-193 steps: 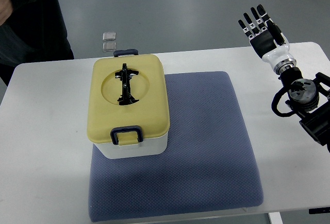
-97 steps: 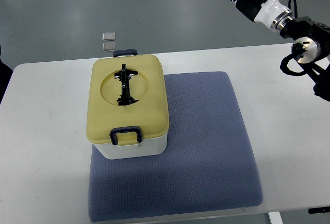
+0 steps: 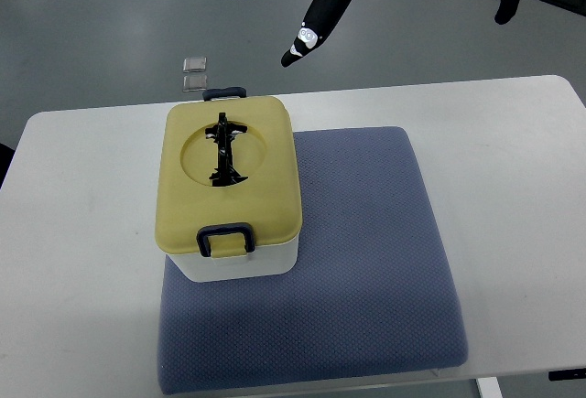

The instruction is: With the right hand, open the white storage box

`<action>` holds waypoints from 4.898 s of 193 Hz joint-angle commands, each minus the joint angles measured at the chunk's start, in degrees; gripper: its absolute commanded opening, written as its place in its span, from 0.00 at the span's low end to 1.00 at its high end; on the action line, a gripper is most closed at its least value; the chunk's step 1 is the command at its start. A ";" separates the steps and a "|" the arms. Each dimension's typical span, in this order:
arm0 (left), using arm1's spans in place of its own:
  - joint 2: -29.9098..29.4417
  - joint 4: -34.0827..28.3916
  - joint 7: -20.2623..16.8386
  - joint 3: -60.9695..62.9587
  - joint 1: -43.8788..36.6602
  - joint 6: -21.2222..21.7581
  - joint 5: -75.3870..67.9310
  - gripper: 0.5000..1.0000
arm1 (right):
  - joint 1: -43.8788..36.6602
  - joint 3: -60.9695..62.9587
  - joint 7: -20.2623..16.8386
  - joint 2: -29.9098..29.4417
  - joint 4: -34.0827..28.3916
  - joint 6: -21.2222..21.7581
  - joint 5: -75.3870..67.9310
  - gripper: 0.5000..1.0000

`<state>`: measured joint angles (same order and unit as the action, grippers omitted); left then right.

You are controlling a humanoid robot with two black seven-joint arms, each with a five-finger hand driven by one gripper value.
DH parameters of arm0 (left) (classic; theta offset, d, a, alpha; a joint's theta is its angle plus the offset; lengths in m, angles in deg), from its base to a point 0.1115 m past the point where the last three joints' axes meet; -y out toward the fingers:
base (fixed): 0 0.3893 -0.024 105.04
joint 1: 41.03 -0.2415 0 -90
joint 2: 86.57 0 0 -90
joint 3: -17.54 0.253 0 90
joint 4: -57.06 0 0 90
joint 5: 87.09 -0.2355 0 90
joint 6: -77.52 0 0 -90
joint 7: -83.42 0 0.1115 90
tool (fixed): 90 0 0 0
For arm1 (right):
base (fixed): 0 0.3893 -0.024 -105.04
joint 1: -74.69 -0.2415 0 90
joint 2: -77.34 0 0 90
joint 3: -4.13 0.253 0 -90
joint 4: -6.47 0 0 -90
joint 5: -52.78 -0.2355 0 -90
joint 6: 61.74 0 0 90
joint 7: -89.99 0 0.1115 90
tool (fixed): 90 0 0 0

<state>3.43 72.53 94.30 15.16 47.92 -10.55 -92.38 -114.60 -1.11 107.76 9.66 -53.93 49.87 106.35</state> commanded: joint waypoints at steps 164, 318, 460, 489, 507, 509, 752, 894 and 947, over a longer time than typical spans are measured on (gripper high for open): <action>0.00 -0.09 -0.07 0.01 0.00 0.00 0.01 1.00 | 4.89 -10.67 7.90 -12.22 2.48 -23.28 25.09 0.82; 0.00 -0.52 -0.07 0.01 0.00 0.00 0.01 1.00 | 4.81 -10.23 7.28 -13.09 1.95 -24.95 23.95 0.00; 0.00 -0.35 -0.07 0.01 0.00 0.00 0.01 1.00 | -2.84 -10.76 10.62 9.85 -4.82 -23.37 22.80 0.00; 0.00 -0.17 0.02 0.09 0.00 0.00 0.01 1.00 | 0.06 -14.27 13.00 17.49 -4.82 -23.72 24.03 0.00; 0.00 -0.09 0.02 0.18 0.00 -0.09 0.01 1.00 | 3.13 -16.12 14.31 21.62 -4.46 -25.13 24.74 0.00; 0.00 -0.09 0.02 0.18 0.00 0.00 0.01 1.00 | 3.57 -16.29 14.40 21.97 -4.38 -25.48 24.74 0.00; 0.00 0.00 0.37 0.18 0.00 0.00 -0.08 1.00 | 29.59 -15.86 14.05 10.46 1.16 -42.97 23.68 0.00; 0.00 0.00 0.46 0.27 0.00 0.00 -0.08 1.00 | 31.96 18.06 10.80 18.29 10.91 -18.72 -9.61 0.86; 0.00 0.00 0.55 0.18 0.00 -0.09 -0.08 1.00 | 40.75 32.30 -2.12 5.63 25.85 -15.90 -57.43 0.87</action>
<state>3.43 72.61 94.84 15.46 47.92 -10.58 -92.46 -77.21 26.89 107.87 20.13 -33.38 33.59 64.34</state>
